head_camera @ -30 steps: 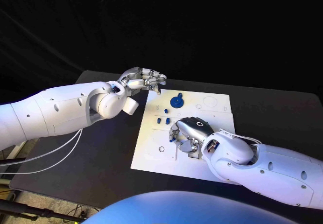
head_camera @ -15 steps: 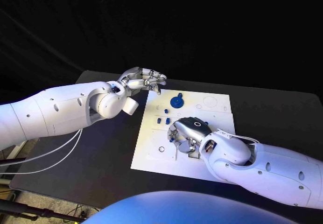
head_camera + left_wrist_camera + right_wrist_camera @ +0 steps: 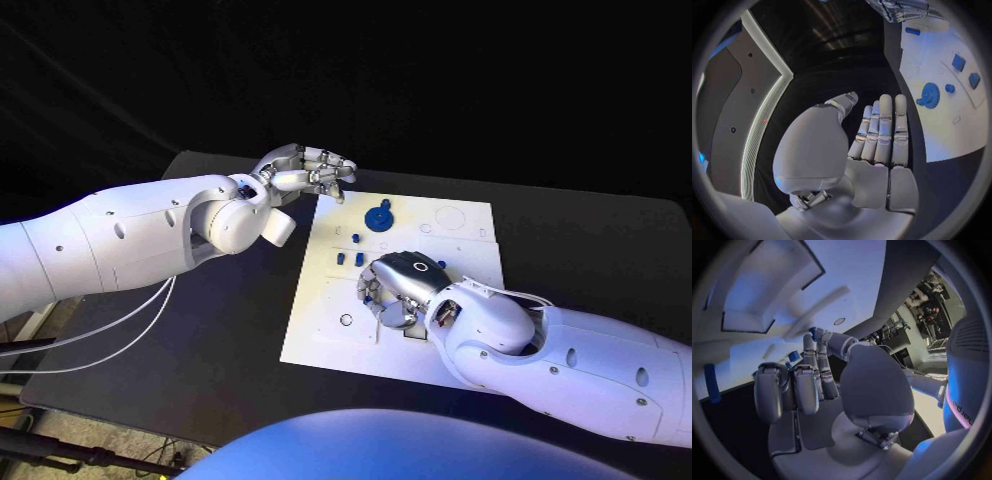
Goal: Assemble the parts on the task board
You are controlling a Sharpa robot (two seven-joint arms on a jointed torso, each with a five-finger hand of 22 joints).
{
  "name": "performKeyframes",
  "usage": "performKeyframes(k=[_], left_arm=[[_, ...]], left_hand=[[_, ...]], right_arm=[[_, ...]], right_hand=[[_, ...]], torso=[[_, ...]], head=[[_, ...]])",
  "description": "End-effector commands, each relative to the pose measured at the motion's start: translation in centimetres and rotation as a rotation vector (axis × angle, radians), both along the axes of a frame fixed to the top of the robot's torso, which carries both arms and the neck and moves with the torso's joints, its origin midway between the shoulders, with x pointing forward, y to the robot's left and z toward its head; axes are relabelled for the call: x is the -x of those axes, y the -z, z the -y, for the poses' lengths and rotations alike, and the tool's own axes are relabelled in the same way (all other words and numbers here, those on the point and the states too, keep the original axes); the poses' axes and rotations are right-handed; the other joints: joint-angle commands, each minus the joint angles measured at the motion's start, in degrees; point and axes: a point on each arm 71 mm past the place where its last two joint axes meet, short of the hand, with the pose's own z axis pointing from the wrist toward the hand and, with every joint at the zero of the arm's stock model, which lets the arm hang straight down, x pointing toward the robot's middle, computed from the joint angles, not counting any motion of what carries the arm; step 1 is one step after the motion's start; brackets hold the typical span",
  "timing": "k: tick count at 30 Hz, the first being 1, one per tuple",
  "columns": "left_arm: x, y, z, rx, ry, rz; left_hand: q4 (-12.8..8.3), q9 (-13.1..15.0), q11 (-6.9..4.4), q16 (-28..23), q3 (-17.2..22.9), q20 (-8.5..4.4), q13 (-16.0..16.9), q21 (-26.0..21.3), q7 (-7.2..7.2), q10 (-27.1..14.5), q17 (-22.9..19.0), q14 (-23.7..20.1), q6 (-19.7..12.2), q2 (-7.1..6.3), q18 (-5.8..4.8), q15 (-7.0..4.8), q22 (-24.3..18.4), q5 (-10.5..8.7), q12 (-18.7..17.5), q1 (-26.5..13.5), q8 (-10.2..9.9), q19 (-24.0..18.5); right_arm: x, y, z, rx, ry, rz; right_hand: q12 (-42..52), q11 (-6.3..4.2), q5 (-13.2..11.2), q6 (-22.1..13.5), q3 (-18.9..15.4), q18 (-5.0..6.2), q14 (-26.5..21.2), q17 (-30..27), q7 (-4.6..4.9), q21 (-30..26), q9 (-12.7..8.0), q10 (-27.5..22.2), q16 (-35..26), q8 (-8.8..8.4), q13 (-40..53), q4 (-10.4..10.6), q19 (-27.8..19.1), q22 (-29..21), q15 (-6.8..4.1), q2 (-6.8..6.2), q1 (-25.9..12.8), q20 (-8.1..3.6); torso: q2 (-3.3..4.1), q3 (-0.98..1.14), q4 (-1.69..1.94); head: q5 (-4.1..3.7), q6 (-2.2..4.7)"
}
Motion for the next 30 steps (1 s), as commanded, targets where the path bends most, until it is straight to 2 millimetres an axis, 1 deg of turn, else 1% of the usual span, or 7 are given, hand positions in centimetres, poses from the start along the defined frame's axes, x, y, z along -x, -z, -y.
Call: performKeyframes(k=[1, 5, 7, 10, 16, 23, 30], left_arm=[[0.1, -0.1, 0.3, 0.013, 0.019, -0.003], [0.1, -0.1, 0.2, 0.012, 0.019, -0.004], [0.1, -0.1, 0.2, 0.012, 0.019, -0.005], [0.1, -0.1, 0.2, 0.012, 0.019, -0.006], [0.1, -0.1, 0.2, 0.011, 0.019, -0.007], [0.0, -0.1, 0.0, 0.009, 0.016, -0.008], [0.1, -0.1, -0.2, 0.009, 0.017, -0.008]], left_hand=[[-0.02, -0.08, 0.06, -0.22, 0.37, 0.17, -0.06, -0.23, 0.03, -0.53, -0.08, -0.33, -0.5, -0.03, 0.42, 0.11, -0.07, -0.05, 0.14, -0.74, 0.31, -0.39], [-0.03, -0.08, 0.07, -0.26, 0.42, 0.2, -0.05, -0.29, 0.04, -0.56, -0.08, -0.36, -0.54, -0.02, 0.42, 0.13, -0.12, -0.05, 0.19, -0.86, 0.38, -0.4], [-0.03, -0.08, 0.07, -0.26, 0.42, 0.2, -0.05, -0.29, 0.04, -0.56, -0.08, -0.36, -0.54, -0.02, 0.42, 0.13, -0.12, -0.05, 0.19, -0.86, 0.38, -0.4], [-0.03, -0.08, 0.07, -0.26, 0.42, 0.2, -0.05, -0.29, 0.04, -0.56, -0.08, -0.36, -0.54, -0.02, 0.42, 0.13, -0.12, -0.05, 0.19, -0.86, 0.38, -0.4], [-0.05, -0.08, 0.08, -0.28, 0.46, 0.21, -0.04, -0.33, 0.04, -0.6, -0.07, -0.37, -0.57, 0.0, 0.43, 0.14, -0.14, -0.05, 0.21, -0.91, 0.41, -0.4], [-0.06, -0.08, 0.08, -0.28, 0.49, 0.22, -0.04, -0.35, 0.04, -0.61, -0.07, -0.37, -0.58, 0.01, 0.43, 0.14, -0.15, -0.06, 0.22, -0.91, 0.42, -0.4], [-0.08, -0.07, 0.08, -0.29, 0.5, 0.22, -0.04, -0.36, 0.04, -0.62, -0.06, -0.38, -0.59, 0.01, 0.43, 0.14, -0.16, -0.1, 0.23, -0.92, 0.45, -0.4]], right_arm=[[0.1, 0.4, 0.0, 0.037, -0.014, -0.019], [-0.1, 0.7, 0.1, 0.054, -0.014, -0.032], [-0.1, 0.8, 0.1, 0.057, -0.015, -0.035], [-0.2, 0.7, 0.2, 0.048, -0.013, -0.031], [-0.3, 0.3, 1.2, 0.002, 0.013, -0.004], [-0.7, -1.0, 3.7, -0.034, 0.065, 0.036], [-1.8, -2.6, 7.0, -0.029, 0.128, 0.047]], right_hand=[[-1.55, -1.36, 0.34, -1.73, -0.51, -0.73, 3.37, 2.97, 0.58, -0.89, -0.2, -0.05, -0.2, -1.22, -0.49, 0.29, 2.32, 12.57, 0.37, -0.4, -1.44, 0.29], [-3.61, 0.25, 1.23, -5.1, -0.97, -0.16, 3.15, 2.55, 1.86, -3.83, -1.03, -4.08, -0.4, -3.43, -2.14, 0.77, 1.04, 11.72, 1.72, -2.2, -3.72, 1.42], [-3.56, 0.74, 1.09, -6.63, -1.37, 0.34, 2.93, 1.98, 2.06, -6.25, -1.56, -6.62, -0.71, -4.44, -3.24, 0.84, 0.02, 11.01, 2.16, -3.02, -4.39, 1.96], [-3.48, 0.99, 1.15, -7.74, -2.03, 0.73, 2.69, 1.28, 1.87, -8.16, -2.02, -8.37, -1.11, -5.13, -4.1, 0.72, -0.74, 10.44, 2.37, -3.28, -4.39, 2.28], [-3.18, 0.95, 2.11, -7.33, -2.24, 0.7, 2.56, 0.89, 1.98, -8.02, -2.09, -8.32, -1.34, -4.97, -4.42, 0.67, -0.59, 10.47, 2.37, -3.02, -4.18, 2.37], [-2.82, 0.86, 2.36, -6.79, -2.55, 0.62, 2.57, 0.9, 2.1, -7.58, -2.08, -7.53, -1.33, -4.72, -4.54, 0.87, -0.32, 10.6, 2.3, -2.94, -4.44, 2.34], [-2.94, 0.88, 2.3, -6.91, -2.87, 0.65, 2.56, 0.79, 2.09, -7.76, -2.18, -7.64, -1.38, -4.83, -4.73, 0.99, -0.35, 10.55, 2.31, -3.19, -4.73, 2.34]], torso=[[-0.02, 0.0, -0.03], [-0.06, 0.01, -0.05], [-0.06, 0.02, -0.05], [-0.05, 0.04, -0.03], [-0.12, 0.03, 0.0], [-0.09, 0.04, -0.18], [-0.04, 0.08, -0.17]], head=[[-0.04, 0.01], [-0.07, 0.01], [-0.07, 0.01], [-0.11, 0.01], [-0.28, 0.01], [-0.72, 0.01], [-2.03, 0.01]])
